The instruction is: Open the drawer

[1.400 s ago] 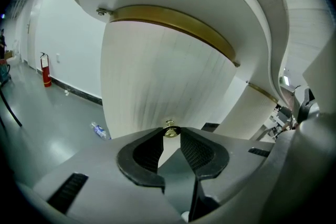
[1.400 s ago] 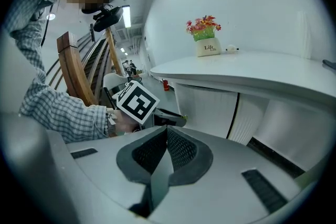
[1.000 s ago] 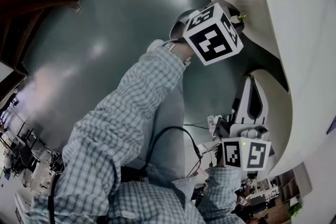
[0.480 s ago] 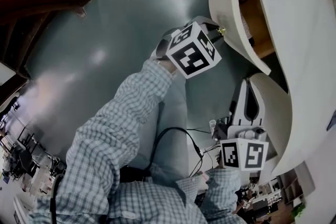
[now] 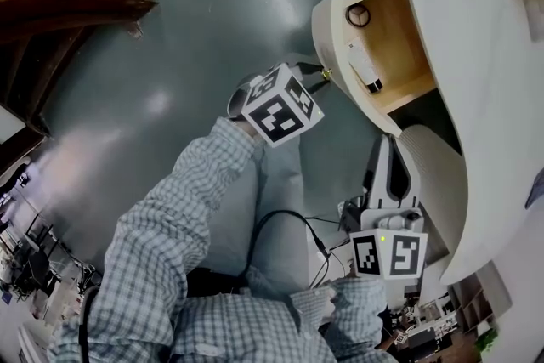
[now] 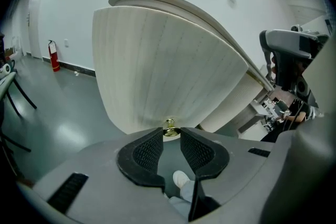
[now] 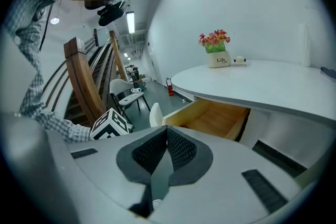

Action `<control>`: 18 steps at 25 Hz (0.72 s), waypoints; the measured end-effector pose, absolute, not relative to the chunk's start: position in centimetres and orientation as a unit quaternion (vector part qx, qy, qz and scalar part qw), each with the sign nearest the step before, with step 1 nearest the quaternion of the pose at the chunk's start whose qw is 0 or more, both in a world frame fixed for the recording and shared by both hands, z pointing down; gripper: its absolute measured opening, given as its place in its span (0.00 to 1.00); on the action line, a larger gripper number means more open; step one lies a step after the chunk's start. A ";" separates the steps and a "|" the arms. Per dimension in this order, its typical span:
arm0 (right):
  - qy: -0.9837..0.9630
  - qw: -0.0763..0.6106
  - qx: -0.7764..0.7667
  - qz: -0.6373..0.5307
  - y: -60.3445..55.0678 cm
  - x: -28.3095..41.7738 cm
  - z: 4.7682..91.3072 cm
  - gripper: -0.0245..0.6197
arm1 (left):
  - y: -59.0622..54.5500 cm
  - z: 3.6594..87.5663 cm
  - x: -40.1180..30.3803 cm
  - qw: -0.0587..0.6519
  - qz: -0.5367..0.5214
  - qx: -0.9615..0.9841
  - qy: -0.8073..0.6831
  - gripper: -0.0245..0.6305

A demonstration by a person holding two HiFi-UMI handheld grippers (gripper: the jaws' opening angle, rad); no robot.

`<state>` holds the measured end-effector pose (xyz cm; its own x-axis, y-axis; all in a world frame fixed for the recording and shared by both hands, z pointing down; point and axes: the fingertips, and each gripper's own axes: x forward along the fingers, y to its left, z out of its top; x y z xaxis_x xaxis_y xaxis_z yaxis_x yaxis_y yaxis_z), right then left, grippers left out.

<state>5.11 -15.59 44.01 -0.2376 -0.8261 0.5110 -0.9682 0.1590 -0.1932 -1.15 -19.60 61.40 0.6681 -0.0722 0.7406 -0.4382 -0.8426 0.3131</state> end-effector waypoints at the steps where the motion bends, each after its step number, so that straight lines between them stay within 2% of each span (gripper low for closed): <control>1: -0.747 0.145 0.600 0.246 -15.5 5.0 44.0 0.05 | -19.3 61.5 -1.5 0.241 0.383 0.880 -0.144 0.20; 18: -0.759 0.144 0.588 0.241 -15.7 3.9 42.5 0.05 | -17.0 61.1 -4.1 0.256 0.399 0.865 -0.168 0.21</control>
